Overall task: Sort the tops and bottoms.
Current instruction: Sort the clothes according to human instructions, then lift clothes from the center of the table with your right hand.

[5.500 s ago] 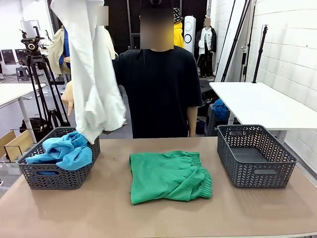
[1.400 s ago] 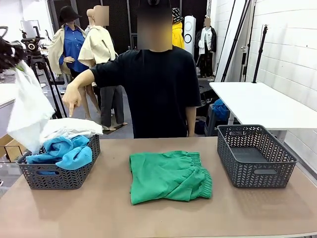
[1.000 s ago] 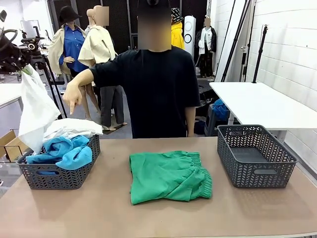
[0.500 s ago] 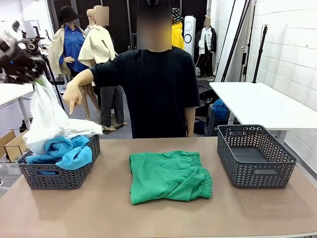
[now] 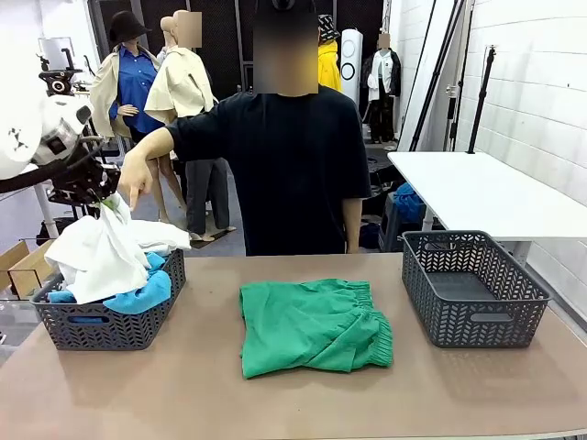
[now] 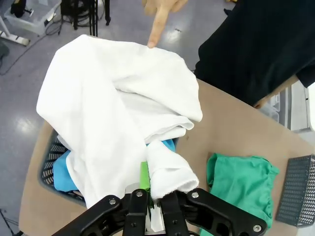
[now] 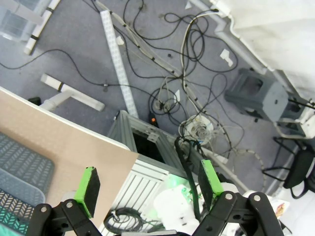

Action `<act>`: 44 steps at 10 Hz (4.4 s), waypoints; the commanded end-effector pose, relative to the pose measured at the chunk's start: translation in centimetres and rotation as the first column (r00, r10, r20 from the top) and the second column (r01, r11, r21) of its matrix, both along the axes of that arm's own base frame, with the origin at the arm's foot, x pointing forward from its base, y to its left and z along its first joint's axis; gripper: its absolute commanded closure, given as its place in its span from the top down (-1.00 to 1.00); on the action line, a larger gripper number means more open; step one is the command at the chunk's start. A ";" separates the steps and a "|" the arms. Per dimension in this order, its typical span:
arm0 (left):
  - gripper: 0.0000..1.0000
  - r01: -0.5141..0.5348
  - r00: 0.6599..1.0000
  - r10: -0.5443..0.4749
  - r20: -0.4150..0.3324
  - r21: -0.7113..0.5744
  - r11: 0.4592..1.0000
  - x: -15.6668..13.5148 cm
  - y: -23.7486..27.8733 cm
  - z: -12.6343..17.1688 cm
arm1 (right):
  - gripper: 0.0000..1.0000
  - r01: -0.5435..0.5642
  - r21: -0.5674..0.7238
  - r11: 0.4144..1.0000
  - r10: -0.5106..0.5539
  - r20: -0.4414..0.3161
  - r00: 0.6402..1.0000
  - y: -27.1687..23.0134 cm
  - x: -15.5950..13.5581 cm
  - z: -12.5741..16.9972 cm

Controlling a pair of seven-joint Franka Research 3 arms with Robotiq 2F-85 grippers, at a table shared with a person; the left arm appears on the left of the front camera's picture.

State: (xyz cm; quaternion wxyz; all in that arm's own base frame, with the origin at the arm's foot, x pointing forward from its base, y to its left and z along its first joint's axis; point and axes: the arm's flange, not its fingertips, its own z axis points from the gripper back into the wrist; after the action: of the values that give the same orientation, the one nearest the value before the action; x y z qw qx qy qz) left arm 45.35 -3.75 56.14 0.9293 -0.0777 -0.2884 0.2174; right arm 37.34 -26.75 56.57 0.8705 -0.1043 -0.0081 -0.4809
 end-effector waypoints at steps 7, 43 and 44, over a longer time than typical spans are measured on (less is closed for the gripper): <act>1.00 -0.002 1.000 0.003 -0.010 0.056 0.998 1.8 1.5 0.0 | 1.00 -0.005 0.004 1.000 0.005 0.001 1.000 0.1 -0.2 -0.1; 1.00 -0.324 0.941 0.324 -0.098 0.012 0.946 -10.2 34.2 7.9 | 1.00 -0.251 0.066 0.966 0.237 0.173 0.956 5.6 3.8 5.8; 1.00 -0.324 0.941 0.324 -0.098 0.012 0.946 -10.2 34.2 7.9 | 1.00 -0.384 0.104 0.917 0.345 0.274 0.898 9.5 5.9 8.6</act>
State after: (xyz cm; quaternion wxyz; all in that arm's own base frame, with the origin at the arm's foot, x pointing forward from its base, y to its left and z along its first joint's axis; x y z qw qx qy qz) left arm 35.24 30.28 64.02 0.8937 -0.0230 -0.2505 0.3714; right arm 41.02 -20.24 62.78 0.9196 -0.0367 -0.0788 -0.3831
